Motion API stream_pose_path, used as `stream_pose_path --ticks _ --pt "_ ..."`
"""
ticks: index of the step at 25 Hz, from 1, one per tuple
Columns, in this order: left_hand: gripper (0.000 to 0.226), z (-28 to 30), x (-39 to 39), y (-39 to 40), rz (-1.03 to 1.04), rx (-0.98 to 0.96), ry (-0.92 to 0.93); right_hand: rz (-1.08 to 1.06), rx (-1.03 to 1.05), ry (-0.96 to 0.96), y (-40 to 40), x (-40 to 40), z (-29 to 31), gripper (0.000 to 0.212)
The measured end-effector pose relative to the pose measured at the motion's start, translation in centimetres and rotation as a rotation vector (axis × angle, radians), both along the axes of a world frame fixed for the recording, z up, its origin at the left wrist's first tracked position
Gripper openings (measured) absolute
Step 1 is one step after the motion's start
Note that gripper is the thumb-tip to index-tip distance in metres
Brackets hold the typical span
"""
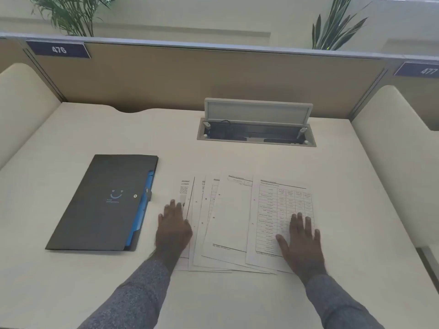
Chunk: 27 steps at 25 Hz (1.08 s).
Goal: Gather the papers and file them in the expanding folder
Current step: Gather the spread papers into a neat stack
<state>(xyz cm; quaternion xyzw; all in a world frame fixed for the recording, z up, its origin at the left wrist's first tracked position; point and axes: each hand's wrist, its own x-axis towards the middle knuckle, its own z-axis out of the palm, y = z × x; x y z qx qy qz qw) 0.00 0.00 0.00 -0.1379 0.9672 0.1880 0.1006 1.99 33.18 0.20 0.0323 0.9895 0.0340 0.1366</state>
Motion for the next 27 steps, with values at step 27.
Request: stream_pose_path --ticks 27 --pt "0.04 -0.1 -3.0 -2.0 0.33 0.095 -0.141 -0.459 -0.32 -0.062 0.8 -2.8 0.1 0.074"
